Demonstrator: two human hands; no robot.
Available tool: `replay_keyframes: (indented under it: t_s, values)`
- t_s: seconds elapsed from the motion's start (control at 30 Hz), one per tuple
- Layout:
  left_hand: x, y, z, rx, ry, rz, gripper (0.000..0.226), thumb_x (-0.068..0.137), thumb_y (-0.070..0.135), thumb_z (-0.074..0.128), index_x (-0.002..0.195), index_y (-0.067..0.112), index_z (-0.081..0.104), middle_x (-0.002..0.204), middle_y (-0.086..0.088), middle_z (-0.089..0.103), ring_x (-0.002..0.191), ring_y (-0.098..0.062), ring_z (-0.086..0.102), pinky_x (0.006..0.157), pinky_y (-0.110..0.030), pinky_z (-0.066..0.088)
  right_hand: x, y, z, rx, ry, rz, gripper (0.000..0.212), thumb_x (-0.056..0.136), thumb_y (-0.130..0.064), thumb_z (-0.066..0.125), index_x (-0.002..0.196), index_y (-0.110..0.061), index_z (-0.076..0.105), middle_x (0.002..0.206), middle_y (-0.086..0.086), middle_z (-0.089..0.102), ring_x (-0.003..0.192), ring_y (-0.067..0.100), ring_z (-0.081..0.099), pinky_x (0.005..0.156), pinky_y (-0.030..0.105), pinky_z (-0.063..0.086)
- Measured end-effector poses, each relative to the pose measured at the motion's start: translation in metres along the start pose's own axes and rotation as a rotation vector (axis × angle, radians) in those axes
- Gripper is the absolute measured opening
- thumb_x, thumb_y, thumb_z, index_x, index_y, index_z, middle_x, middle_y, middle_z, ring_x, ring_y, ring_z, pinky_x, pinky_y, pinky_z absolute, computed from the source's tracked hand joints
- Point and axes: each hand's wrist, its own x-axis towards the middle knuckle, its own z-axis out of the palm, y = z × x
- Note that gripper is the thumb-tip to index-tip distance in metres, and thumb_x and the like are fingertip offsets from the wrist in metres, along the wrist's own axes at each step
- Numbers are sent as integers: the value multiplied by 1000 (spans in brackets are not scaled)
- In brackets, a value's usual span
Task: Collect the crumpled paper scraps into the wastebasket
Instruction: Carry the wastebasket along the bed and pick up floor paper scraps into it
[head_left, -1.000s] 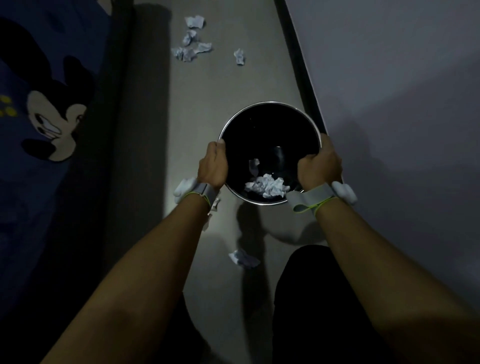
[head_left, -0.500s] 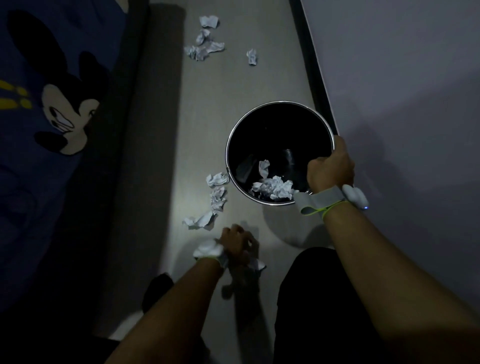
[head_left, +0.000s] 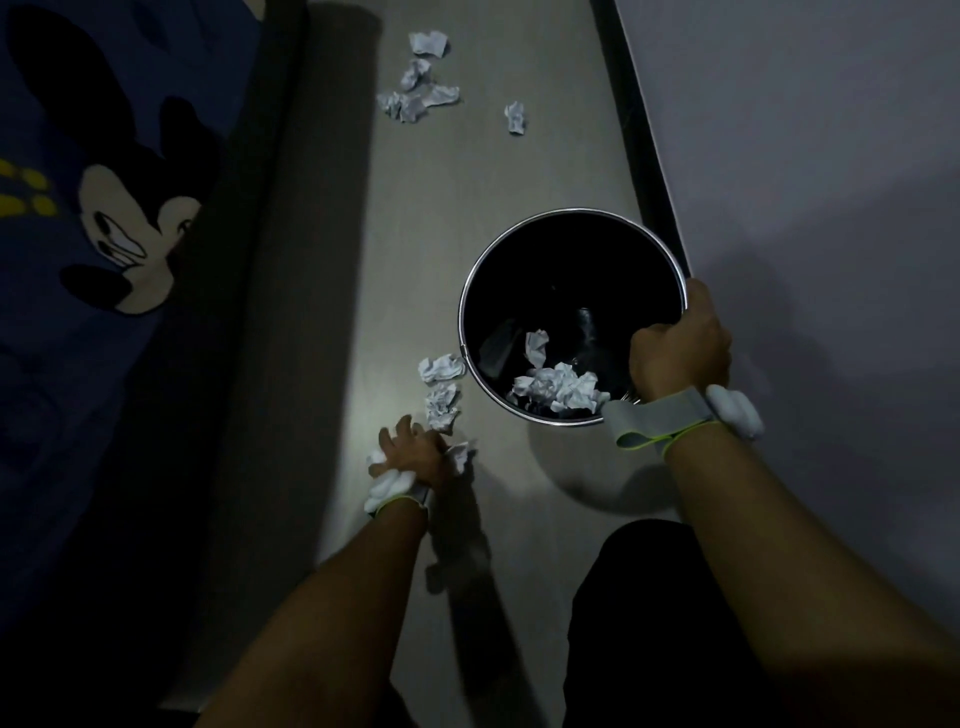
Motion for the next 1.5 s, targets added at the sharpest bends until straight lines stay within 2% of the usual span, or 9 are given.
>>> replay_keyframes:
  t_s: [0.17,0.33,0.5,0.63,0.8,1.03,1.2,1.3,1.5]
  values:
    - [1,-5,-18,-158,-71,-24,41,87,51,60,104,14,65,120,-16,54,108,-35,57,93,-35,43,-6,-4,0,9,-11,-20,48,80,-8,43,122,-29,51,109,16,65,96,41,60,71,34,41]
    - [5,28,-94,-748,360,-37,38,80,44,61,96,9,61,102,-19,62,93,-37,59,76,-33,44,-11,-9,-5,18,-12,-35,45,81,-7,43,120,-27,52,108,16,65,94,41,61,68,32,39]
    - [-21,99,-173,-1208,623,273,46,88,11,56,127,33,49,115,1,57,92,1,58,81,-16,47,-13,-15,-4,3,-4,-54,47,79,-6,46,122,-25,53,108,18,65,97,42,61,75,37,45]
    - [-38,146,-171,-894,434,619,37,88,10,46,121,18,60,119,-13,59,110,-24,57,100,-27,41,-16,-18,-6,2,-2,-62,48,81,-5,47,124,-26,53,111,19,65,98,42,60,76,36,44]
    - [-31,156,-135,-419,57,523,37,94,34,43,123,20,60,140,-13,47,131,-31,45,110,-35,35,-18,-20,-6,-11,-7,-48,47,80,-5,47,122,-26,52,110,22,63,98,45,59,77,40,45]
    - [-29,133,-151,-488,513,248,44,76,20,57,119,25,57,133,-2,48,123,-29,42,98,-40,36,-19,-17,-6,-9,5,-47,45,82,-5,46,121,-25,53,109,19,64,96,42,60,71,34,39]
    - [-19,115,-134,-792,94,-50,55,86,21,58,138,12,41,136,-18,53,123,-37,51,100,-37,42,-18,-8,-6,22,2,-48,46,80,-6,45,120,-26,53,108,18,65,95,42,61,75,37,47]
    - [-22,114,-129,-811,90,-15,34,86,15,52,118,8,62,117,-20,66,111,-39,59,94,-38,49,-18,-5,-8,37,5,-38,48,80,-5,45,123,-26,53,107,18,65,95,43,61,74,38,47]
    - [-25,150,-129,-802,79,106,30,85,16,52,113,9,63,113,-19,67,108,-40,59,94,-41,50,-8,9,-31,66,94,18,40,82,-5,45,116,-23,56,100,16,66,88,40,61,65,31,37]
